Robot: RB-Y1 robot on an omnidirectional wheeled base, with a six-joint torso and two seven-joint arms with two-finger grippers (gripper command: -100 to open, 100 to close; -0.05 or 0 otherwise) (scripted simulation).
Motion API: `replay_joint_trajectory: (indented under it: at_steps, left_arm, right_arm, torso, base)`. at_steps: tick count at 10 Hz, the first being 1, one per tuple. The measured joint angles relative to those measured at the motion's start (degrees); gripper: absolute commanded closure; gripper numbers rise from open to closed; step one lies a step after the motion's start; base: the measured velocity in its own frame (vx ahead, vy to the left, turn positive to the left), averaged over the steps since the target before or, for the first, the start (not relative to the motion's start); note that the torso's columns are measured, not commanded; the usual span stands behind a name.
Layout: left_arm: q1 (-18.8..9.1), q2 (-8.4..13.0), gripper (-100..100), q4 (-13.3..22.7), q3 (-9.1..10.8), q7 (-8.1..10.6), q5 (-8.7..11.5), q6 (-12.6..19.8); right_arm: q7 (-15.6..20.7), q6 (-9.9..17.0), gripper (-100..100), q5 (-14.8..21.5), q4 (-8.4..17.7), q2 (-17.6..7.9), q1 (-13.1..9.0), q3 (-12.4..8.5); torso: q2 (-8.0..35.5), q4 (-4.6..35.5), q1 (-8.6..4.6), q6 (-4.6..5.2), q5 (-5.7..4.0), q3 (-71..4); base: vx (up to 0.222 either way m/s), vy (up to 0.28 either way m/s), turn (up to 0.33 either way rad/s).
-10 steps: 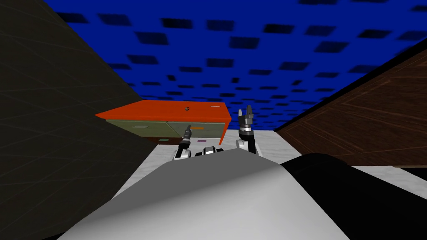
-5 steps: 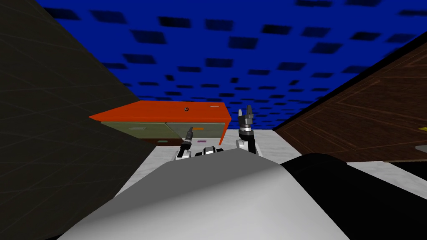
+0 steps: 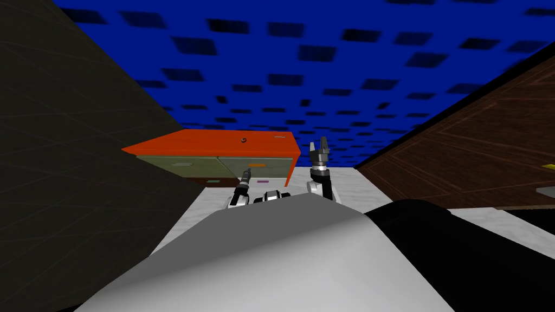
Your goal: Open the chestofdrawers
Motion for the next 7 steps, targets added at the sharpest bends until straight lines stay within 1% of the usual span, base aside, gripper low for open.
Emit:
replay_joint_trajectory:
  at_steps: [1,2,3,4,6,7]
  left_arm:
    - [0.33,0.15,100,-0.34,-0.16,0.07,0.01,0.01]
    - [0.78,0.33,100,-1.01,-0.36,0.14,0.01,0.19]
    - [0.84,0.35,-100,-1.1,-0.39,0.16,0.02,0.25]
    - [0.51,0.36,-100,-1.22,-0.29,0.22,0.07,0.86]
    - [-0.08,0.17,-100,-1.34,-0.18,0.25,0.1,2.05]
    - [-0.45,0.11,-100,-1.35,-0.1,0.27,0.13,2.64]
  right_arm:
    - [0.0,0.0,0,0.0,0.0,0.0,0.0,0.0]
    - [0.0,0.0,0,0.0,0.0,0.0,0.0,0.0]
    - [0.0,0.0,0,0.0,0.0,0.0,0.01,0.0]
    - [0.0,-0.01,0,0.0,-0.01,0.01,0.03,0.0]
    - [0.0,-0.01,0,0.0,-0.02,0.0,0.05,0.0]
    - [0.0,-0.01,0,0.0,-0.01,0.0,0.05,0.0]
  torso:
    - [-0.15,-0.04,-0.08,0.0,-0.02,-0.09]
    - [-0.38,-0.1,-0.08,0.0,-0.03,-0.24]
    - [-0.77,-0.2,-0.14,0.0,-0.04,-0.46]
    - [-1.1,-0.3,-0.3,0.01,-0.08,-0.68]
    - [-0.77,-0.23,-0.06,-0.01,-0.03,-0.49]
    - [-0.61,-0.17,-0.04,-0.01,-0.01,-0.38]
  base:
    - [-0.176,0.033,0.02]
    - [-0.08,0.019,0.001]
    - [0.057,-0.04,-0.036]
    - [0.114,-0.051,-0.029]
    - [0.161,-0.026,-0.02]
    - [0.092,-0.016,-0.003]
